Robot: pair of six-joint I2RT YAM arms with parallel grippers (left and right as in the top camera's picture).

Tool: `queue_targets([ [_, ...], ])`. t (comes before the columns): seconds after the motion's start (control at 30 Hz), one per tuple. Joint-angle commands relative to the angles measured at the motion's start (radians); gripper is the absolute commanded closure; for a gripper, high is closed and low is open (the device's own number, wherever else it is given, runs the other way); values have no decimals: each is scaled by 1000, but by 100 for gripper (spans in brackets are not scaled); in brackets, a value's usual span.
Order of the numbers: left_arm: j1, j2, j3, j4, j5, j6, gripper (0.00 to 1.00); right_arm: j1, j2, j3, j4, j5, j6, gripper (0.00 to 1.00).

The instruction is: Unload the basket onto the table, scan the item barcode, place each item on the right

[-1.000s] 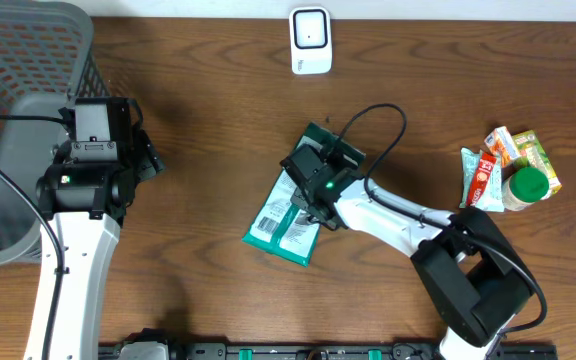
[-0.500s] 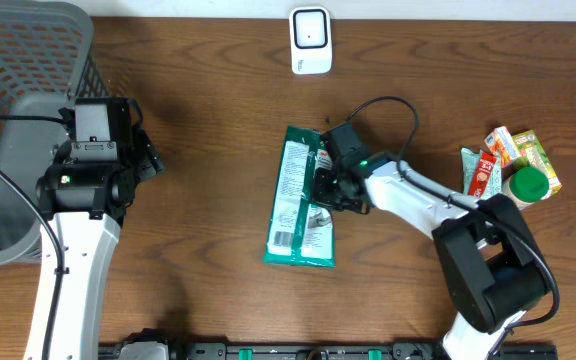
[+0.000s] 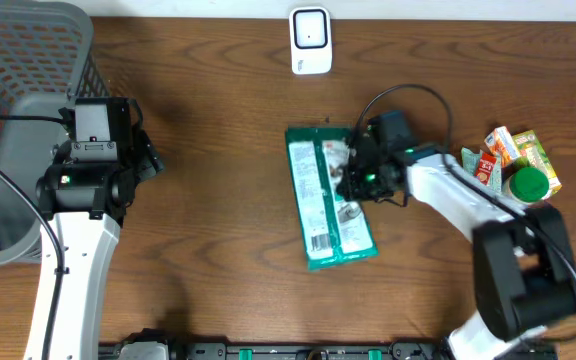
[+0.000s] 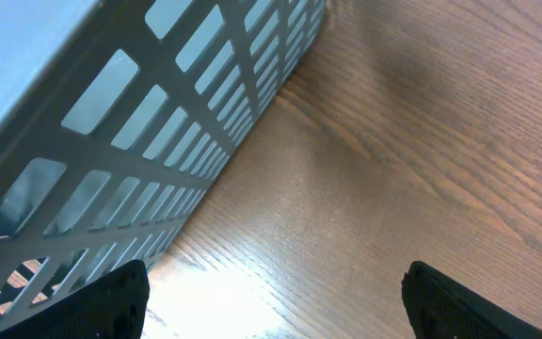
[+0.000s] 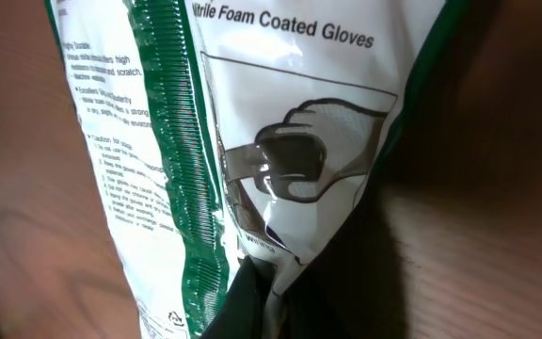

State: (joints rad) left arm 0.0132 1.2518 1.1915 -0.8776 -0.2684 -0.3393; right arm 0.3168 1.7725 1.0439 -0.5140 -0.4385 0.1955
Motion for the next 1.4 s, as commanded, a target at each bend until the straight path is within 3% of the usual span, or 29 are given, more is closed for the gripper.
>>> queue_targets([
  [0.0,5,-3,10,-1,-13,9,13,-28,-108,3,6,-45,-114,99],
  [0.27,5,-3,10,-1,-13,9,13,-27,-128,1,-48,-45,-205,99],
  [1.37,5,-3,10,-1,-13,9,13,-27,-128,1,-64,-37,-204,99],
])
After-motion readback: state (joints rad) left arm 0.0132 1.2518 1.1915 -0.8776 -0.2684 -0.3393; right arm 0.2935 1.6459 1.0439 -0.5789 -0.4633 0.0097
